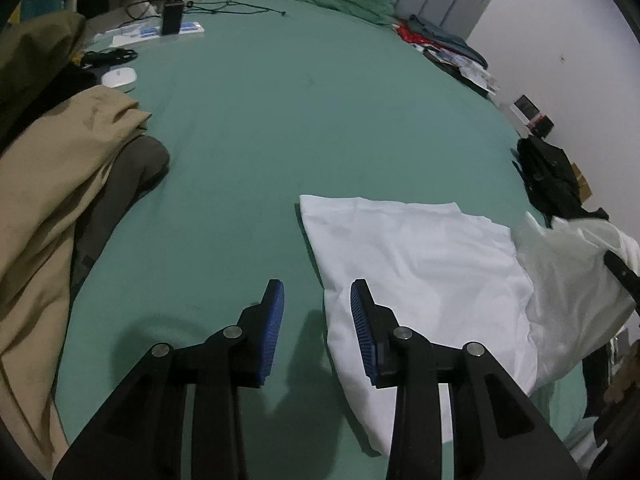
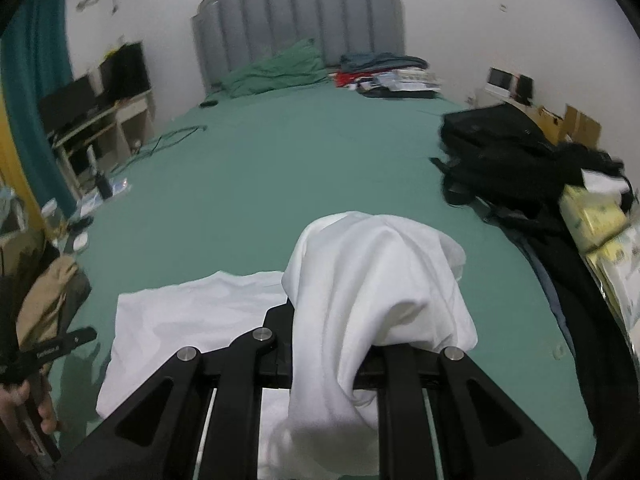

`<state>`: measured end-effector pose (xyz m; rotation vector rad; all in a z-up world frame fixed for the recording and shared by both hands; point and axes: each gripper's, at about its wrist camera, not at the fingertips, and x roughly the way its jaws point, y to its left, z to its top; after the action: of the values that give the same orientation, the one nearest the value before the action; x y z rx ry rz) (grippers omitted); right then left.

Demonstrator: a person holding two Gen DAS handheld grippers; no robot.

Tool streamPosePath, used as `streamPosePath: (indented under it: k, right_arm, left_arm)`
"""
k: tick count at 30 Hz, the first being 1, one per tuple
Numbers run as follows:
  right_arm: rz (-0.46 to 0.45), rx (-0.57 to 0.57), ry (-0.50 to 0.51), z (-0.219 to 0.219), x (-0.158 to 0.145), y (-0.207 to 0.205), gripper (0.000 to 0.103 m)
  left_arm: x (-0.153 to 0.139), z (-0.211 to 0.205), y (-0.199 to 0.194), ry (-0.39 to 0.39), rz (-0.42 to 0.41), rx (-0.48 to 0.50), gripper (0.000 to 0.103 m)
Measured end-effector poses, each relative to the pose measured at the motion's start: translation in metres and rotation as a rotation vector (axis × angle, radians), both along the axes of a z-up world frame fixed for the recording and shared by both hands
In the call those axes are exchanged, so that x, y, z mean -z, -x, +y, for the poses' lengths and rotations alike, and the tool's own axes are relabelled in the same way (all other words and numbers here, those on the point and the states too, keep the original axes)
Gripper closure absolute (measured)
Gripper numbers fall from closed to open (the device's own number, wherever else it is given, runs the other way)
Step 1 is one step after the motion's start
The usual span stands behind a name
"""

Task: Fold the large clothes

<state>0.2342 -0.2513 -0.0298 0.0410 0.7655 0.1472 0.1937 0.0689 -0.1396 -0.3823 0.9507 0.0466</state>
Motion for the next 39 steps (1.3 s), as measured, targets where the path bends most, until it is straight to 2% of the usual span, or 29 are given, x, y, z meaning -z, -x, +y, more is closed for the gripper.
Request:
streamPosePath:
  k: [2, 6, 14, 17, 19, 21, 24, 27, 30, 34, 39]
  right_arm:
    - [0.019, -0.03, 0.017, 0.019, 0.002, -0.003, 0.088]
    - [0.07, -0.08, 0.019, 0.057, 0.013, -0.011, 0.088]
    - [0.188, -0.183, 0.028, 0.139, 0.054, -0.011, 0.085]
    - [0.264, -0.262, 0.108, 0.173, 0.075, -0.004, 0.084]
    - [0.279, -0.325, 0.188, 0.193, 0.086, 0.006, 0.08]
    - [0.304, -0.388, 0.195, 0.205, 0.092, 0.012, 0.062]
    - [0.307, -0.483, 0.204, 0.223, 0.096, 0.027, 0.044]
    - [0.303, -0.588, 0.221, 0.242, 0.098, 0.044, 0.042]
    - [0.303, -0.639, 0.217, 0.248, 0.1, 0.056, 0.041]
    - [0.292, -0.612, 0.156, 0.229, 0.092, 0.06, 0.041]
    - [0.253, -0.542, 0.083, 0.189, 0.071, 0.063, 0.041]
  left_arm:
    - [0.001, 0.003, -0.004, 0.005, 0.003, 0.033, 0.066]
    - [-0.002, 0.015, -0.009, 0.027, -0.001, 0.032, 0.066]
    - [-0.005, 0.054, -0.005, 0.088, -0.003, -0.048, 0.066]
    - [-0.007, 0.068, -0.006, 0.108, 0.0, -0.066, 0.066]
    - [-0.012, 0.076, -0.005, 0.115, -0.02, -0.082, 0.066]
    - [-0.017, 0.083, -0.002, 0.118, -0.032, -0.105, 0.066]
    - [-0.024, 0.092, 0.0, 0.131, -0.052, -0.123, 0.066]
    - [-0.028, 0.098, 0.0, 0.148, -0.059, -0.132, 0.066]
    - [-0.03, 0.099, 0.0, 0.15, -0.064, -0.132, 0.066]
    - [-0.026, 0.089, -0.003, 0.151, -0.047, -0.111, 0.066]
    - [-0.022, 0.053, -0.014, 0.145, -0.064, 0.001, 0.06]
